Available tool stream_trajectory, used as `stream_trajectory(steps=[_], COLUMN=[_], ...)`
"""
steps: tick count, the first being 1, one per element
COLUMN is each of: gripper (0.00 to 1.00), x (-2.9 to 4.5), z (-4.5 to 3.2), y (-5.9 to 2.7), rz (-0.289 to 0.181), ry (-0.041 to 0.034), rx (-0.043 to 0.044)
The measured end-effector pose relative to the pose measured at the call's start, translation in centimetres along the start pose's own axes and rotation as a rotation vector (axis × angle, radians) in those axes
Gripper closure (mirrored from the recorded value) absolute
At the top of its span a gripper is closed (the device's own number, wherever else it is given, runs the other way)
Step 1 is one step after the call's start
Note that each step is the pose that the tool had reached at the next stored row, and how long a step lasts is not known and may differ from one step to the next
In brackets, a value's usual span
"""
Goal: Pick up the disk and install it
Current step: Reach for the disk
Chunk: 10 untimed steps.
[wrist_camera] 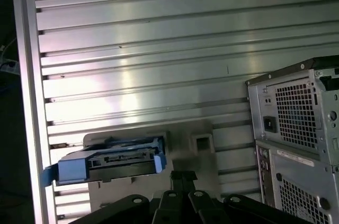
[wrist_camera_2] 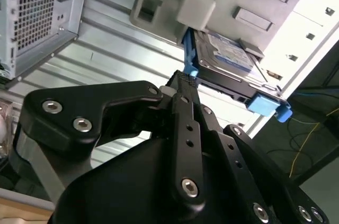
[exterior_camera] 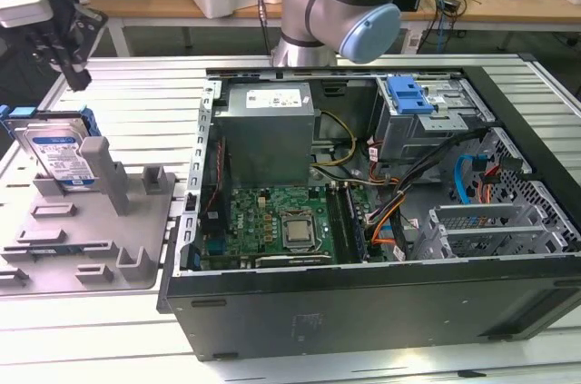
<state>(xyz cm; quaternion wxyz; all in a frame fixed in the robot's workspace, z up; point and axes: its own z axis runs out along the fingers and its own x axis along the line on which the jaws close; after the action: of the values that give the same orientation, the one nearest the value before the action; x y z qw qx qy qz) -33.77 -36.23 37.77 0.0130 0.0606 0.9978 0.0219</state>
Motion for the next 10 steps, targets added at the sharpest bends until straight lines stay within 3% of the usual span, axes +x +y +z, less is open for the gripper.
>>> stream_trajectory(steps=[6,8,10], gripper=[0.89,0.89,0.89], x=[2.20,3.43,4.16], z=[0.15,0.21,0.25], y=[0.39,0.57,0.67], rz=[0.001,0.001,0.002], ry=[-0.0001,-0.0001,-0.0001], rx=[0.0000,0.0000,0.0000])
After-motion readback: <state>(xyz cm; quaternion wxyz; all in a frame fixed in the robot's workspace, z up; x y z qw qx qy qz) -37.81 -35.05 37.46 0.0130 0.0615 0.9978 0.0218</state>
